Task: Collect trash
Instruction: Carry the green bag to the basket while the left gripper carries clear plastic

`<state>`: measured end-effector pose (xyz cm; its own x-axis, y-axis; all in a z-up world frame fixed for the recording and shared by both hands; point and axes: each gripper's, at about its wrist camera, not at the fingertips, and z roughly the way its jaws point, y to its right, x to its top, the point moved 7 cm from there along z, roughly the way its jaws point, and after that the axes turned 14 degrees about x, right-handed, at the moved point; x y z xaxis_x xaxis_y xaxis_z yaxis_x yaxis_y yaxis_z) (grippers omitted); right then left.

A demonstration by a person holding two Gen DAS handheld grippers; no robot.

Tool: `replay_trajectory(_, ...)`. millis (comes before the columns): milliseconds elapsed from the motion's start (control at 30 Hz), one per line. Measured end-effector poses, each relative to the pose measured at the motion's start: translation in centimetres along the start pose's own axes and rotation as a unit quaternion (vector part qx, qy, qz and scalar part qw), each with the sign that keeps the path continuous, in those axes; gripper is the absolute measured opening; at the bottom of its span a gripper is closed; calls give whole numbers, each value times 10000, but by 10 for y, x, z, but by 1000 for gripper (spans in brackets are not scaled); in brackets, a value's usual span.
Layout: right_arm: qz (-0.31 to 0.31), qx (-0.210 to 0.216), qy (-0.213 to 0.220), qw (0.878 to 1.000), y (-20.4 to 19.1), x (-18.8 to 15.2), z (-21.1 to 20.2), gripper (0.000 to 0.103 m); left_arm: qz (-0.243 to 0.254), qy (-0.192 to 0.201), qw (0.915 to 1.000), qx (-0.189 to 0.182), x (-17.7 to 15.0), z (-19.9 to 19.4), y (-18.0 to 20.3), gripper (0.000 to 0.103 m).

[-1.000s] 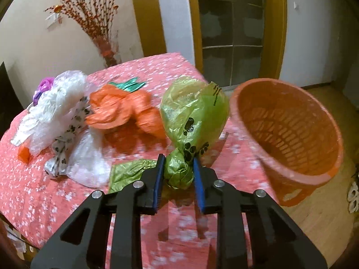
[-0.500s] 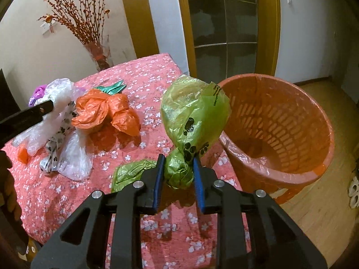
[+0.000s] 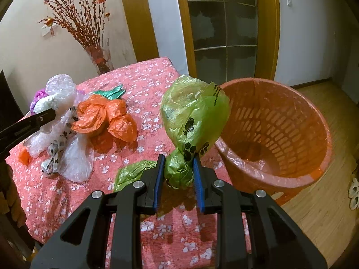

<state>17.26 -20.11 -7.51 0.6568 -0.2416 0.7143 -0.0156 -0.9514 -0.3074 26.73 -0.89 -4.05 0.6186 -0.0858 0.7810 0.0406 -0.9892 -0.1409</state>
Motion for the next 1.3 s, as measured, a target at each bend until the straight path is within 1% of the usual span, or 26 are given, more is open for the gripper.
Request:
replay_trajectory(200,-55,-14,190,9998,1,9,-15,25,-74,173,9993,-310,3,-30,6,24)
replay_trajectory(333,-85,-89,330,9994,8,17,-27,25,-50,242,9982,-545,4,-47,19,24)
replay_trajectory(467,-71,-197,463,9987,18,25,-38,25,14,287,9961,-833,4,-59,41,24)
replay_trajectory(633,93,-480,637,9968,48,35,-51,25,97,279,9917,-1248,5,-69,78,24)
replay_trajectory(867,354,-858,782,9926,92,43,-60,25,253,147,9834,-1792,10,-66,138,24)
replay_trajectory(1000,487,-1027,828,9901,117,48,-63,25,383,64,9790,-1999,10,-58,170,24)
replay_trajectory(1300,606,-1253,799,9870,148,53,-52,25,630,-208,9713,-2284,3,-36,224,24)
